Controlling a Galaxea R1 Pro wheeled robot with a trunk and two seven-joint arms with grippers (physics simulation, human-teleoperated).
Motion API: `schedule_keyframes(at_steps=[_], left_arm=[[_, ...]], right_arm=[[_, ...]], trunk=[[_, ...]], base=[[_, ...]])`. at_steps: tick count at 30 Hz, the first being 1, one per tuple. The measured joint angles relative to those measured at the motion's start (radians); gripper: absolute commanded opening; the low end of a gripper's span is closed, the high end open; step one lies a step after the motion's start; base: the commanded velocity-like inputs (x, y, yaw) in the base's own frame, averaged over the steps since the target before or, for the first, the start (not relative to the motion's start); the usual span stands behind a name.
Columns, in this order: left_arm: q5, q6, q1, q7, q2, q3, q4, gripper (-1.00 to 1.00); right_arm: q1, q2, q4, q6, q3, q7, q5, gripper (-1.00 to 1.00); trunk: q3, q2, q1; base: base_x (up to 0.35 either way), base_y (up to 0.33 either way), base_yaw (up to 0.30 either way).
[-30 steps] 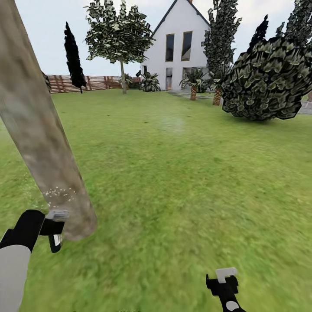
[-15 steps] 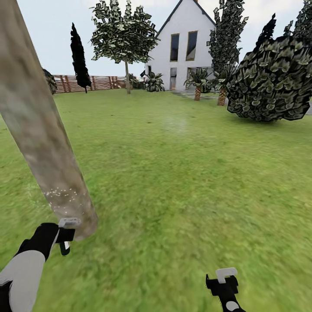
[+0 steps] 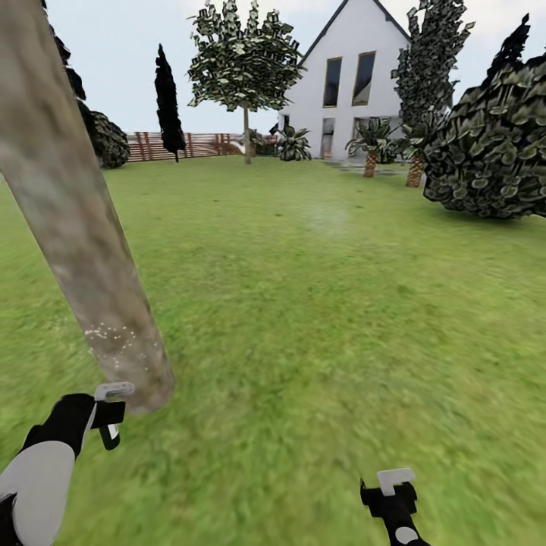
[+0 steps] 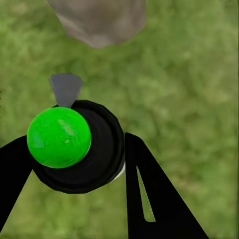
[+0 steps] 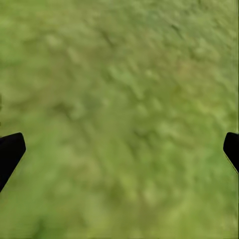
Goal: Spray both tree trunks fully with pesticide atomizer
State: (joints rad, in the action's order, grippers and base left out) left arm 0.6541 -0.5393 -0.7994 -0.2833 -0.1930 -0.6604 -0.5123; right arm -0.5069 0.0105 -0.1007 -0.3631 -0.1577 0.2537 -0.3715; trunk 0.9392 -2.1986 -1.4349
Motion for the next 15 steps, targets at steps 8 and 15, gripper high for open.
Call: schedule_keyframes(at_steps=[8, 15], left_arm=[[-0.043, 0.001, 0.0, -0.001, 0.005, 0.001, 0.004, -1.0], [-0.055, 0.002, 0.0, 0.0, 0.009, 0.003, 0.007, -1.0]], right_arm=[[0.001, 0.0, 0.001, 0.0, 0.0, 0.0, 0.0, 1.0], [0.0, -0.001, 0.0, 0.0, 0.0, -0.001, 0.0, 1.0]], trunk=[[0.0, 0.0, 0.0], [0.0, 0.0, 0.0]], base=[[0.227, -0.19, 0.277], [0.17, -0.243, 0.15]])
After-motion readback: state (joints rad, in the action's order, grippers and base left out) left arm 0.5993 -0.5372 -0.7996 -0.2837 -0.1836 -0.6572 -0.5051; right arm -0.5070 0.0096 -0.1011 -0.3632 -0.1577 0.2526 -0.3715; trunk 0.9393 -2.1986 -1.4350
